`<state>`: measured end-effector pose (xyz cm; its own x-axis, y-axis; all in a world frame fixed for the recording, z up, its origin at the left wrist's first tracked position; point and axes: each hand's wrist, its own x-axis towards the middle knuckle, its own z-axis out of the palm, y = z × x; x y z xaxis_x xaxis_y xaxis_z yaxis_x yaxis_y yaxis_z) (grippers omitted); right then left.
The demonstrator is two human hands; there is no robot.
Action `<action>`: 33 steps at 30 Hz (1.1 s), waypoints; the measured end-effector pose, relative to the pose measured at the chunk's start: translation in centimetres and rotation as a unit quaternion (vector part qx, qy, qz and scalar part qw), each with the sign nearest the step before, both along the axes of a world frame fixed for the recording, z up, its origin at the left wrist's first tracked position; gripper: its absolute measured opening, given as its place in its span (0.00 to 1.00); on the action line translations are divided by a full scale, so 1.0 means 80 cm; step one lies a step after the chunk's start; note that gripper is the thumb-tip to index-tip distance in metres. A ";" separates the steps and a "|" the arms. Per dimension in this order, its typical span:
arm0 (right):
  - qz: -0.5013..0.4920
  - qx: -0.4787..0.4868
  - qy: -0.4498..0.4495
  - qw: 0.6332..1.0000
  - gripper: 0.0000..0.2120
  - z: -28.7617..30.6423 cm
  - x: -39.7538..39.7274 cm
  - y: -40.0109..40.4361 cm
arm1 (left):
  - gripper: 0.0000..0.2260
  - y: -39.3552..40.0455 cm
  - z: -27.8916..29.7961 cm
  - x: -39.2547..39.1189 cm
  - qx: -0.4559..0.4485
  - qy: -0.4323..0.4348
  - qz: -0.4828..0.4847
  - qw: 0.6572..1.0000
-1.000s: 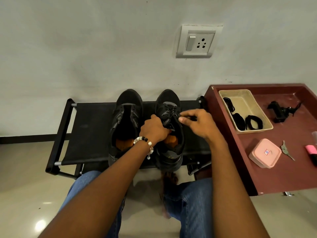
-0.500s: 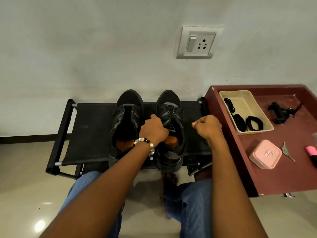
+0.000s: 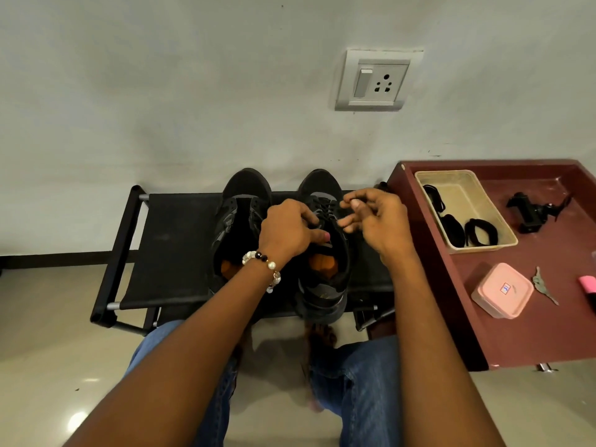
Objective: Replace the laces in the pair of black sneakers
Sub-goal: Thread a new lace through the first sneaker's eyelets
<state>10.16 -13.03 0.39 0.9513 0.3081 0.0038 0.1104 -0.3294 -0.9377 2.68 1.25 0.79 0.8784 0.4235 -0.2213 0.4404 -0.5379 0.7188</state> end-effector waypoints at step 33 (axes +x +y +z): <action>0.037 -0.259 -0.138 0.955 0.07 -0.012 -0.030 0.024 | 0.05 0.004 -0.025 -0.003 -0.068 -0.058 0.082 0.993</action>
